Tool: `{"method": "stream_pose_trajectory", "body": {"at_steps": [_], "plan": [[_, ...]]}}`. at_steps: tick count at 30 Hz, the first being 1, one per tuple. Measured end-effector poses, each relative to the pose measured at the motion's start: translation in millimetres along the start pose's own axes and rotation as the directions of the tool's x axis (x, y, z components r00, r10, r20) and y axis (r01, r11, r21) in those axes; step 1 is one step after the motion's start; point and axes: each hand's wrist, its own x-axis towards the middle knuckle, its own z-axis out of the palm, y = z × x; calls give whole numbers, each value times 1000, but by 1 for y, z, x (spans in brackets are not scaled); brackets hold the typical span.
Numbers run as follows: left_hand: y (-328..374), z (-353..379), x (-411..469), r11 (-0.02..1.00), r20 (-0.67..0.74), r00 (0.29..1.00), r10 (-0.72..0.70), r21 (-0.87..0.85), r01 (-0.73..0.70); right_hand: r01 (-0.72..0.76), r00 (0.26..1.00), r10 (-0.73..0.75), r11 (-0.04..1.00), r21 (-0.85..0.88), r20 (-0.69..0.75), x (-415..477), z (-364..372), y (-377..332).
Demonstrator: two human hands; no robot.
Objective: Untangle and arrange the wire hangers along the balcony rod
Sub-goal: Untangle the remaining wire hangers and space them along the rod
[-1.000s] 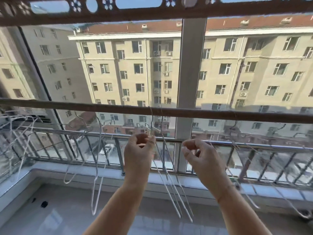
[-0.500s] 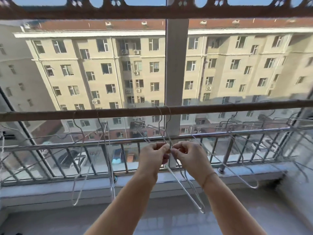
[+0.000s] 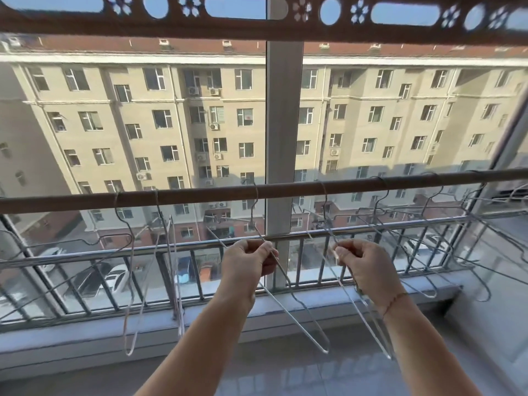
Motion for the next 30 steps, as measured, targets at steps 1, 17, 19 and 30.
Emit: {"method": "stream_pose_trajectory", "body": {"at_steps": [1,17,19,30], "plan": [[-1,3,2,1000,-1,1000,-3,-3,3,-5,1000,5,1000,-7,-10,3,-3,2],[-14,38,5,998,45,997,-61,3,61,-23,999,22,1000,20,26,12,-17,10],[-15,42,4,998,46,997,-68,22,67,-20,999,20,1000,23,25,12,-18,10],[-18,49,-8,998,6,998,-57,12,57,-4,996,4,1000,-2,85,9,-24,11]]}}
